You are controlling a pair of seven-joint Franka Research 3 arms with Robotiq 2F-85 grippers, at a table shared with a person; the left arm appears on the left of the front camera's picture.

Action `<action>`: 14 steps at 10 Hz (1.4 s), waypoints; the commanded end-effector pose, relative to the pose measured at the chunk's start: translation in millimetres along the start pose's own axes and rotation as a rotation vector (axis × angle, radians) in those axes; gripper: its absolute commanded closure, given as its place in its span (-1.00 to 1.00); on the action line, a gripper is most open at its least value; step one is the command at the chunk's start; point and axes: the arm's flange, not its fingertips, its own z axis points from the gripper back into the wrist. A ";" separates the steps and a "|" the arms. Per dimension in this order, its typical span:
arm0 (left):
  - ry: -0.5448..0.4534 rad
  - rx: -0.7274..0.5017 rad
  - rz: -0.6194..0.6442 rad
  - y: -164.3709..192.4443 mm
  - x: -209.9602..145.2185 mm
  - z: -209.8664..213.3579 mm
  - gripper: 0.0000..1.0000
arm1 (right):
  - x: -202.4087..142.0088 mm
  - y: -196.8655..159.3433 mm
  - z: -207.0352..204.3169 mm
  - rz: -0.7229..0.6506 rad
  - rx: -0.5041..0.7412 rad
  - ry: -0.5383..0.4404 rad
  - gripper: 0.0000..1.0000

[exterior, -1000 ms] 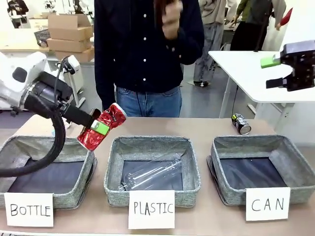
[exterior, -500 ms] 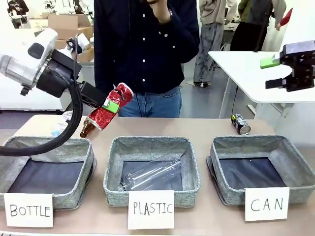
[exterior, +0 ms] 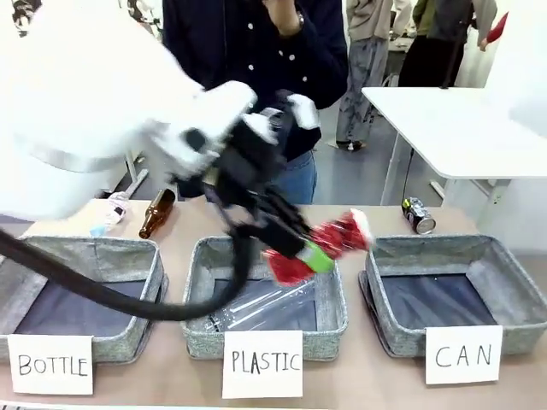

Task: Sort the can waste into the basket.
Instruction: Pick up the can waste from the table and place it in the right Fabric basket.

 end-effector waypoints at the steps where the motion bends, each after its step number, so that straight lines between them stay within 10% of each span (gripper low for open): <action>1: -0.103 0.004 -0.059 31.5 45.8 -55.4 0.09 | -40.2 -37.0 31.4 -0.040 -0.178 0.070 -1.00; 6: -0.105 0.169 -0.053 78.2 72.2 -203.7 0.09 | -15.5 -26.6 25.4 -0.016 -0.108 -0.003 -1.00; 11: -0.118 0.277 0.071 115.8 29.9 -216.1 0.09 | -15.5 -26.6 25.4 -0.016 -0.108 -0.003 -1.00; 12: -0.120 0.289 0.059 116.3 29.7 -215.9 -0.67 | -15.5 -26.6 25.4 -0.016 -0.108 -0.003 -1.00; 14: -0.117 0.291 0.068 112.5 25.1 -210.2 -1.00 | -15.5 -26.6 25.4 -0.016 -0.108 -0.003 -1.00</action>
